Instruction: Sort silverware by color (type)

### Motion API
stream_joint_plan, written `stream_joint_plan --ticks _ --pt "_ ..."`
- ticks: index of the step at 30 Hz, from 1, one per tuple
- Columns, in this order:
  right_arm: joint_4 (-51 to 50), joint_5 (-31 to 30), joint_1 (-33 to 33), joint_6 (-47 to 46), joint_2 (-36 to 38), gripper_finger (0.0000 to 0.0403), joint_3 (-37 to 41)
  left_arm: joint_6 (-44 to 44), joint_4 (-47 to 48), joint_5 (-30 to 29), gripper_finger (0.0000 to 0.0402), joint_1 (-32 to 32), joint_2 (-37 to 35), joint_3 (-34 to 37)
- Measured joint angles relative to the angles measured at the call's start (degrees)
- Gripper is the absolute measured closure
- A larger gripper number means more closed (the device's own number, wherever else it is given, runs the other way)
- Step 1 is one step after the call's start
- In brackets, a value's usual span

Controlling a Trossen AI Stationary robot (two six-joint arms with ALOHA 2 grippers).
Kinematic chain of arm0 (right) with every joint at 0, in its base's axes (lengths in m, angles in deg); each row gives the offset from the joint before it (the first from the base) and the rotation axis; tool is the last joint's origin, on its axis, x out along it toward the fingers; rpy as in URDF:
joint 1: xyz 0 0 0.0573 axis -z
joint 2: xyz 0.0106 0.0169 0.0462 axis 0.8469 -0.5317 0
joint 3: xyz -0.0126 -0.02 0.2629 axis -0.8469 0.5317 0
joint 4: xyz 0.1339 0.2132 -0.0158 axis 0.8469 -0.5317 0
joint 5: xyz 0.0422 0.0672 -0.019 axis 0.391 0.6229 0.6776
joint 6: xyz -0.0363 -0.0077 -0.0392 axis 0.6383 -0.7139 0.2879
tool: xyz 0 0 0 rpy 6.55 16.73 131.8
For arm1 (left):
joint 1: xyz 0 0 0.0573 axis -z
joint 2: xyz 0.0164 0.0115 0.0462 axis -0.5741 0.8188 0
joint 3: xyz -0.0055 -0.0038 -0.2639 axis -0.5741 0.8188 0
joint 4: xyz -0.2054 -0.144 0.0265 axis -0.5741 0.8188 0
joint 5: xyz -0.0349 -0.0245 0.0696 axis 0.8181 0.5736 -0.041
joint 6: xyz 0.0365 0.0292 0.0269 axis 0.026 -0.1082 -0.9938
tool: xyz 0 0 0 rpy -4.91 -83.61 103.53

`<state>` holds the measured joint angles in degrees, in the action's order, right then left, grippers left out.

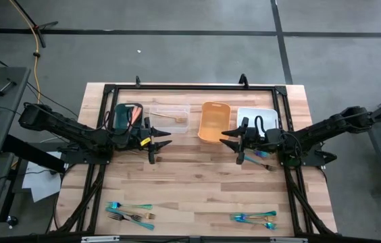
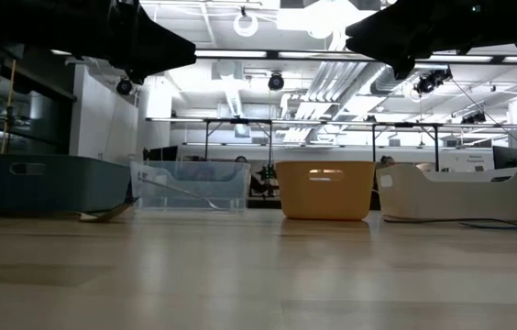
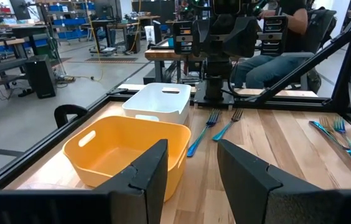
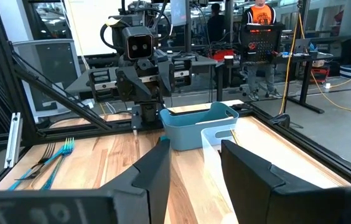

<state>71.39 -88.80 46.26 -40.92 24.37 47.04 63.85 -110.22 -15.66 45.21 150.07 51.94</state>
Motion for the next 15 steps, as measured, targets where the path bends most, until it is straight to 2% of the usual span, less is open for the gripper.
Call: stream_joint_plan --ticks 13,15 --pt "0.0 0.0 0.0 -0.1 0.0 0.0267 0.0 0.0 0.0 0.0 0.027 0.0 0.0 0.0" --pt "-0.5 0.1 0.0 -2.4 0.0 0.0267 0.0 0.0 0.0 0.0 0.027 0.0 0.0 0.0"
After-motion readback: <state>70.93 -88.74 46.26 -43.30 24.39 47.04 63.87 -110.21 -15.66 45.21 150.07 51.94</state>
